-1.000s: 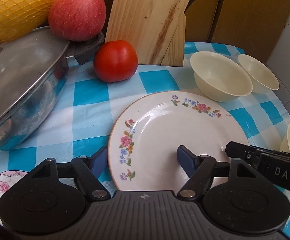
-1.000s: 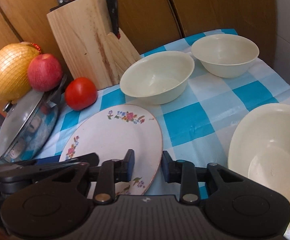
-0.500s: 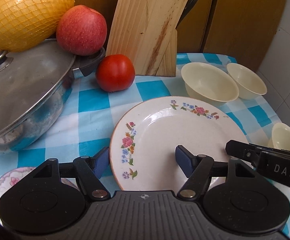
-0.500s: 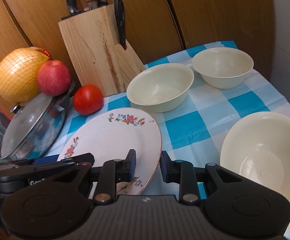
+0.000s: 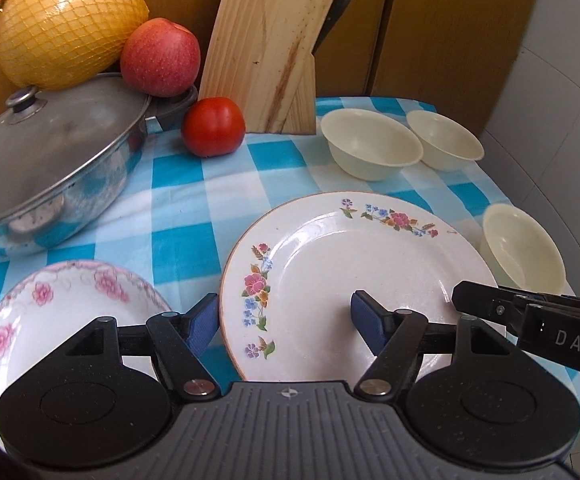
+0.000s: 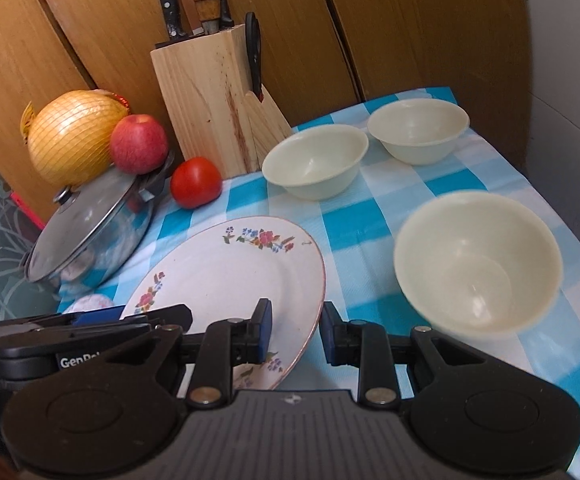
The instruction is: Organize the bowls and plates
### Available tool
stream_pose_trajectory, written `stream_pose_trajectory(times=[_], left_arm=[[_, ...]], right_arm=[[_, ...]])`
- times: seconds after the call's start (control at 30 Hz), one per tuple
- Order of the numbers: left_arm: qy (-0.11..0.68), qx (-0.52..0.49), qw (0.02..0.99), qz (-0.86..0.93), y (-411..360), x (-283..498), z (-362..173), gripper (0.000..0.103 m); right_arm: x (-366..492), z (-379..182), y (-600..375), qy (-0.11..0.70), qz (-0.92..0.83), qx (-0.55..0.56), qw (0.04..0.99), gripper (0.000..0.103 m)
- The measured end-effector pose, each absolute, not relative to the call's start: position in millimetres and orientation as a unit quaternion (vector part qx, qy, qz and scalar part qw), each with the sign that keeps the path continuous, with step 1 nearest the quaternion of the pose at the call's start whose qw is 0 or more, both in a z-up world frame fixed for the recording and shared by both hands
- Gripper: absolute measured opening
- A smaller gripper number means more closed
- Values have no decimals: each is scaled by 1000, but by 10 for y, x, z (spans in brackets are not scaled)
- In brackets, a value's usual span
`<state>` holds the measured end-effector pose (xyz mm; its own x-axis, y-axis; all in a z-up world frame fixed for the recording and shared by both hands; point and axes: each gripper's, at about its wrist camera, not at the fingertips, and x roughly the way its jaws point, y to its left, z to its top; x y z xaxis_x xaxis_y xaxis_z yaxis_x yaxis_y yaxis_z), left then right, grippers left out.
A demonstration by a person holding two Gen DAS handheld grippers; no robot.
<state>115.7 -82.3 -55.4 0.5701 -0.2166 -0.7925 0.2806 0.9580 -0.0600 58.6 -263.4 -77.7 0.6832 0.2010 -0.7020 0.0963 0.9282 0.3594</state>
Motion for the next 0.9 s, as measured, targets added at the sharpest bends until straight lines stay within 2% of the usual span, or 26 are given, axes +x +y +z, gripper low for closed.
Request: stream_pose_trajectory(times=[0.47,0.9], left_arm=[[445,54,881,-151,-855,605,-590,77],[459,64,873,-153,-837,391,-689,77]], right_arm=[[-62,-798,-2579,409,16,174,896,26],[-321,-884,-2493,426,13,158,891,26]])
